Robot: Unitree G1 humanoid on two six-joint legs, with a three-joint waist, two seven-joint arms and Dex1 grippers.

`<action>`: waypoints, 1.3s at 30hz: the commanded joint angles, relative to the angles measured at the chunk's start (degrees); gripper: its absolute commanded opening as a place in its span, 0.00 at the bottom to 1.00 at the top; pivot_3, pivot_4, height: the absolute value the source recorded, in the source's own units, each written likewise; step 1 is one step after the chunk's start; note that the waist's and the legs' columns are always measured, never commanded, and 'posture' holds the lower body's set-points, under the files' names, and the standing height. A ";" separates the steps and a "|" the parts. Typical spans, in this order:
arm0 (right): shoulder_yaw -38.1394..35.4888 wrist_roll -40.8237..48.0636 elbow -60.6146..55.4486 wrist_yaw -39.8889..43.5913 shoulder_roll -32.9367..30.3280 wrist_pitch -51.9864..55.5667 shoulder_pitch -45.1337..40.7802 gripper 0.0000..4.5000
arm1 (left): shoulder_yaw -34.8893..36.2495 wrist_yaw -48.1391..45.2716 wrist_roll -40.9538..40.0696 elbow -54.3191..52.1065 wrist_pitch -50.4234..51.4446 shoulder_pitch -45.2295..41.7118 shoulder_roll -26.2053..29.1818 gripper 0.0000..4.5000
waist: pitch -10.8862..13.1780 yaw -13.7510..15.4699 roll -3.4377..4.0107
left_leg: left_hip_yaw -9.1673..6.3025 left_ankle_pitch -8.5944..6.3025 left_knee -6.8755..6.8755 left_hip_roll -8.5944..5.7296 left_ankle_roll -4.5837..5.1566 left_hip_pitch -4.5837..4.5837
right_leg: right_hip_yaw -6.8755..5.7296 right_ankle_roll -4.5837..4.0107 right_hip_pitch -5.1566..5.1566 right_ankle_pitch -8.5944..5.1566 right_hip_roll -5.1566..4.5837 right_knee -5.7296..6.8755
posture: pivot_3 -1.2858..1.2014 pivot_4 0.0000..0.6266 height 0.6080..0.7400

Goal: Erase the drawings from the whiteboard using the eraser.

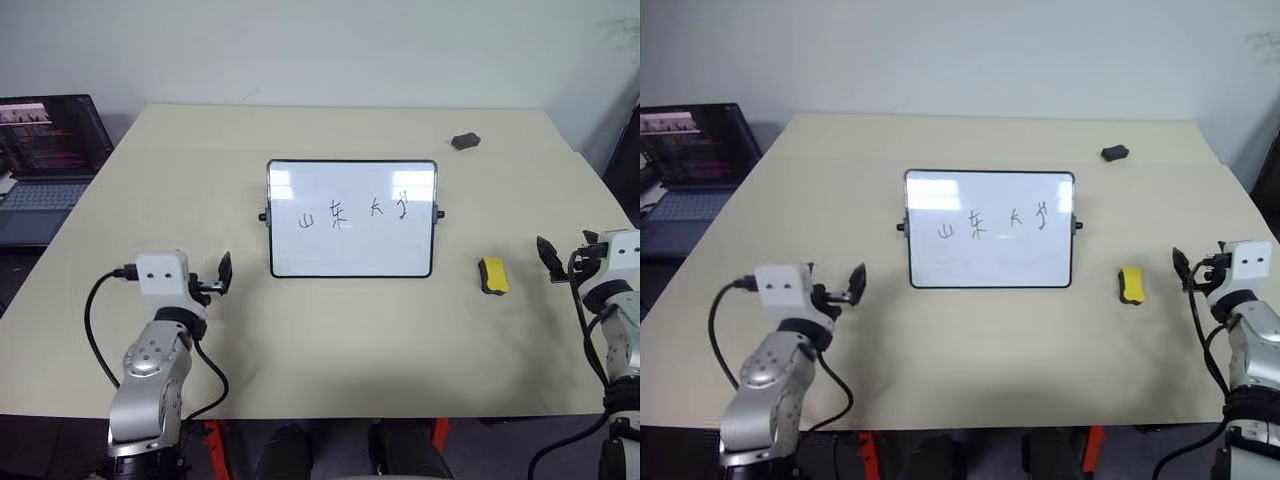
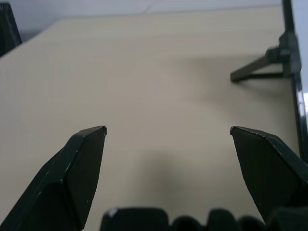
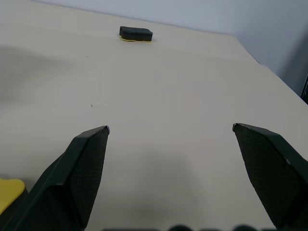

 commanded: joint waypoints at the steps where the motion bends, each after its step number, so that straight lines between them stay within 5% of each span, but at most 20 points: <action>1: 0.16 -1.31 -0.91 -0.62 -1.16 -0.53 -0.31 0.99 | -0.46 0.42 1.29 -1.54 -1.58 -0.84 -0.40 1.00 | -0.01 0.02 0.02 | 0.00 0.00 0.01 -0.01 0.00 0.01 | 0.00 0.00 0.00 0.00 0.00 0.01 | 0.52 0.24 1.00; 8: 0.44 -1.21 -4.41 -2.91 0.41 2.00 0.49 0.99 | 1.14 -1.51 -0.12 -3.96 -2.21 1.83 -0.56 1.00 | 0.00 -0.06 0.03 | 0.02 0.00 -0.03 0.00 0.00 -0.01 | 0.02 0.01 -0.01 0.00 0.00 -0.04 | 0.52 0.24 1.00; 12: 0.46 0.03 -8.51 -2.95 2.15 3.36 1.37 0.99 | 4.98 -8.31 -9.07 -5.95 -0.79 2.63 1.20 1.00 | -0.01 -0.15 0.03 | 0.02 0.00 -0.02 0.02 0.00 0.01 | 0.01 0.01 -0.01 0.00 0.01 0.00 | 0.52 0.24 1.00; 19: -0.62 2.64 -21.54 -7.63 7.79 9.41 5.96 0.99 | 8.99 -19.76 -19.09 -7.47 4.65 2.50 11.29 1.00 | 0.04 0.03 0.11 | -0.03 0.00 -0.03 0.02 -0.01 -0.01 | -0.02 0.00 -0.03 -0.02 0.01 -0.01 | 0.52 0.24 1.00; 29: -4.05 14.41 -48.66 -10.43 9.44 26.57 18.62 0.99 | -5.01 -35.62 -25.32 -8.81 12.96 -13.28 22.11 1.00 | 0.13 0.60 0.24 | -0.11 0.00 -0.03 -0.03 -0.01 -0.06 | -0.09 0.06 -0.01 -0.06 0.00 -0.04 | 0.52 0.24 1.00; 39: 1.56 12.47 -59.55 -19.89 9.59 43.49 21.09 0.99 | -19.51 -50.51 -15.75 -1.40 3.83 -23.67 24.61 1.00 | 0.19 -0.17 0.33 | -0.04 0.00 -0.05 -0.01 -0.01 -0.03 | 0.01 0.07 -0.07 -0.08 0.13 0.01 | 0.52 0.24 1.00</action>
